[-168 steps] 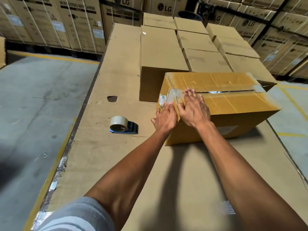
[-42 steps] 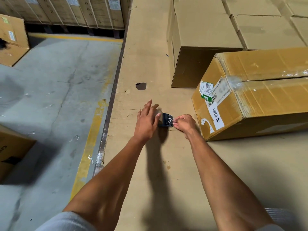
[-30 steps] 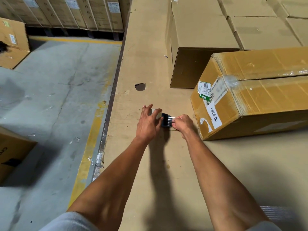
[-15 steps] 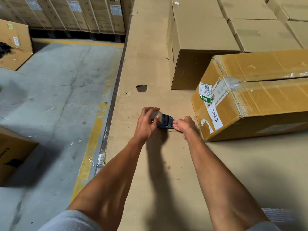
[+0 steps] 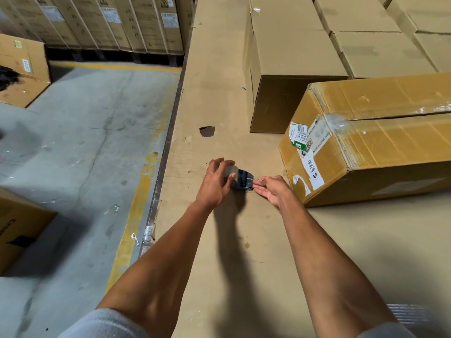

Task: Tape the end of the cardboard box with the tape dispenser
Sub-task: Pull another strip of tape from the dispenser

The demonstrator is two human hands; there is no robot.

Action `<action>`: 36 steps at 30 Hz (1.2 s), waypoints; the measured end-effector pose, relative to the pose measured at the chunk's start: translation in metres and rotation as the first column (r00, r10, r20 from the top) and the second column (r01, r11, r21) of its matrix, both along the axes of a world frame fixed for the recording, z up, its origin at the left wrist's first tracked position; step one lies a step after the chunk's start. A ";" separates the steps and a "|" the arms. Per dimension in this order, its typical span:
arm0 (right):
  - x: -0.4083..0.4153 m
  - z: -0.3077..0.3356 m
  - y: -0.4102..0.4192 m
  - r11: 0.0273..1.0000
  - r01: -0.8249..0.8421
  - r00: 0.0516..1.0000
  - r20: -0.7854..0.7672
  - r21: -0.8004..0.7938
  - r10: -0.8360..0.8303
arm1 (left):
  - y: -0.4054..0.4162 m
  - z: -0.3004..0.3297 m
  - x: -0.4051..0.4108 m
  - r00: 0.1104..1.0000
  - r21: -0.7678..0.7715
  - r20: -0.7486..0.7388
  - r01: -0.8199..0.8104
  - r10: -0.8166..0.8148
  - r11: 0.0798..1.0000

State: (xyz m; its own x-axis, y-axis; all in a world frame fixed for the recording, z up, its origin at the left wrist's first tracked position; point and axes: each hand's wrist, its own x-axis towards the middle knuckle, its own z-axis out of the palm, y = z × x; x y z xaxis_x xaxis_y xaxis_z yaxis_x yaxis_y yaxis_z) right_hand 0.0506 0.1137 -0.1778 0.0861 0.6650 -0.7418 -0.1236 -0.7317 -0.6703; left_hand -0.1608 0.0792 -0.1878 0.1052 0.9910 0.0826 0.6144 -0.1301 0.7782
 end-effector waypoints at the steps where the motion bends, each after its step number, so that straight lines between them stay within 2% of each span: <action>1: 0.004 -0.001 -0.001 1.000 0.008 1.000 -0.022 -0.007 -0.008 | 0.000 0.001 -0.001 1.000 -0.002 -0.005 -0.009 0.009 1.000; 4: 0.014 0.001 -0.001 1.000 0.002 1.000 -0.030 -0.012 -0.002 | -0.001 0.005 -0.003 0.999 -0.012 -0.034 -0.024 0.024 1.000; 9: 0.019 0.006 -0.002 0.999 -0.040 0.996 0.086 0.031 0.037 | -0.002 0.007 0.000 0.994 -0.018 -0.105 -0.025 0.023 1.000; 12: 0.017 0.012 -0.009 0.986 -0.143 0.968 0.221 0.081 0.122 | -0.008 0.013 0.003 0.985 0.028 -0.167 -0.029 0.033 0.999; 15: 0.017 0.019 -0.008 0.940 -0.294 0.876 0.443 0.173 0.192 | -0.014 0.028 0.009 0.971 0.107 -0.229 -0.037 0.061 0.994; 18: 0.011 0.064 -0.018 0.879 -0.403 0.747 0.647 0.256 0.154 | -0.018 0.048 0.021 0.970 0.178 -0.238 -0.005 0.048 0.984; 23: 0.009 0.142 -0.042 0.695 -0.588 0.603 0.797 0.414 0.035 | -0.027 0.092 0.053 0.977 0.260 -0.214 0.045 0.013 0.965; 27: 0.027 0.193 -0.059 0.568 -0.683 0.490 0.864 0.460 -0.111 | -0.031 0.130 0.082 0.983 0.333 -0.182 0.097 -0.037 0.938; 31: 0.059 0.226 -0.073 0.534 -0.700 0.389 0.880 0.474 -0.272 | -0.038 0.165 0.116 0.980 0.402 -0.171 0.163 -0.101 0.901; 36: 0.123 0.235 -0.093 0.597 -0.697 0.285 0.917 0.398 -0.280 | -0.054 0.191 0.164 0.962 0.420 -0.229 0.235 -0.148 0.876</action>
State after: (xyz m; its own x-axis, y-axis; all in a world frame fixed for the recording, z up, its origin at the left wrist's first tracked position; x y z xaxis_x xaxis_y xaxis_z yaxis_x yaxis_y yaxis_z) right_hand 0.1732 0.0211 0.0574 0.0500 0.9306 0.3626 0.9160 0.1020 -0.3880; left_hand 0.0034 0.0257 0.0036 0.3455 0.8151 0.4651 0.6685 -0.5616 0.4876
